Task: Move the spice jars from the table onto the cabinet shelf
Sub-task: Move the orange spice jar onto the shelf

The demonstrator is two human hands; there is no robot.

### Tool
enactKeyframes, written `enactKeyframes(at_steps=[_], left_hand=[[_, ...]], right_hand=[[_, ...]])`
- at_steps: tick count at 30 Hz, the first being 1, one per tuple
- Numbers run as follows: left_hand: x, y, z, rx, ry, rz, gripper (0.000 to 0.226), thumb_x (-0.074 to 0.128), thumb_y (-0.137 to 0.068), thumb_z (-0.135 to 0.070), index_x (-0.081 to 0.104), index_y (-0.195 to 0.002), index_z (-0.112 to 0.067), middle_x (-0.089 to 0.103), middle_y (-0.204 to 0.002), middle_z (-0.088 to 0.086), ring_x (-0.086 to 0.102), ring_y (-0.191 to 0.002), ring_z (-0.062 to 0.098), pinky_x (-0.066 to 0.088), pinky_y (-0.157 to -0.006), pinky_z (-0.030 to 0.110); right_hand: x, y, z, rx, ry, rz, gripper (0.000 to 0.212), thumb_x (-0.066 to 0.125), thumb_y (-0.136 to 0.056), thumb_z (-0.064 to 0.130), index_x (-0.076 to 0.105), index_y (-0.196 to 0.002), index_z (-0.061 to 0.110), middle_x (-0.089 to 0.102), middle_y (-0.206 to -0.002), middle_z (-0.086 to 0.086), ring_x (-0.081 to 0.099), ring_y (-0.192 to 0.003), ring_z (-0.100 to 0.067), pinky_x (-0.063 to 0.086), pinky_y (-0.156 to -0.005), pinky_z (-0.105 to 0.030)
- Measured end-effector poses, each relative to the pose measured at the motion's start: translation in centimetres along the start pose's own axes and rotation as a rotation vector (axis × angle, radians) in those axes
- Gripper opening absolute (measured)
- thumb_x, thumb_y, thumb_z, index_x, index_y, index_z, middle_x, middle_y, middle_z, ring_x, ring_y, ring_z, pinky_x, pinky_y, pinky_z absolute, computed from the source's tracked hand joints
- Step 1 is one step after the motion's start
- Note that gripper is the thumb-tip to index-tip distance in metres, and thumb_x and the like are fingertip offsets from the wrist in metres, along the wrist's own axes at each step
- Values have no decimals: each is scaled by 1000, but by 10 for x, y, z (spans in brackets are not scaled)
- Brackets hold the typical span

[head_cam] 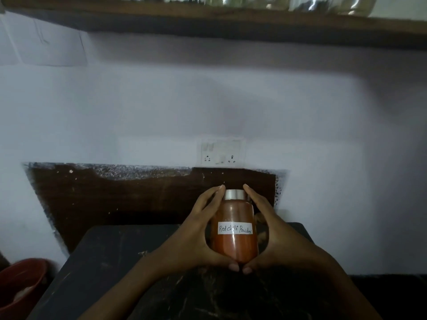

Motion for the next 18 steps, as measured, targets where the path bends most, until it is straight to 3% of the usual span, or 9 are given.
enactKeyframes(at_steps=[4,9,12,14,16,18], left_hand=[[-6,-33,-32,86,-107,10,128,87,-55,-42,-11,-137,-52,-12,-135,-47,2,-119,-33,27,-86,-9],[-6,-87,-89,247,-203,15,122,85,-58,-42,-8,-137,-51,-13,-136,-46,3,-117,-35,30,-87,-6],[-8,-120,-123,309,-223,11,117,85,-60,-43,-2,-138,-53,-8,-139,-43,12,-122,-28,41,-95,8],[-11,-140,-144,349,-260,2,117,85,-59,-43,0,-139,-50,-4,-141,-39,19,-128,-14,43,-97,15],[-11,-159,-168,412,-314,-8,118,85,-59,-42,-1,-141,-46,-2,-141,-38,15,-131,-6,42,-96,15],[-11,-177,-188,474,-340,-19,119,85,-60,-40,-1,-141,-44,-1,-141,-37,14,-130,-8,41,-92,8]], right_hand=[[-38,4,18,-25,27,-83,115,87,-51,29,6,-123,67,21,-135,33,42,-115,7,47,-76,-7],[-107,14,46,-120,125,-207,115,86,-53,31,4,-123,71,23,-130,40,44,-112,14,47,-78,-9],[-149,20,67,-200,197,-292,116,87,-51,34,4,-118,76,15,-136,39,43,-118,3,49,-79,-12],[-174,23,79,-245,224,-331,115,87,-51,33,4,-119,76,14,-134,42,44,-118,-1,50,-77,-13],[-200,28,90,-280,255,-370,115,87,-51,32,4,-118,77,14,-131,45,45,-117,-2,50,-74,-12],[-224,31,100,-310,291,-396,116,87,-50,31,5,-118,76,14,-131,44,46,-115,-3,51,-72,-13]])
Point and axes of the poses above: each hand's wrist, its own y-axis away from the middle knuckle, its own x-axis out of the palm, z = x × y, the point moved 10 cm from there along -y, towards the middle knuckle
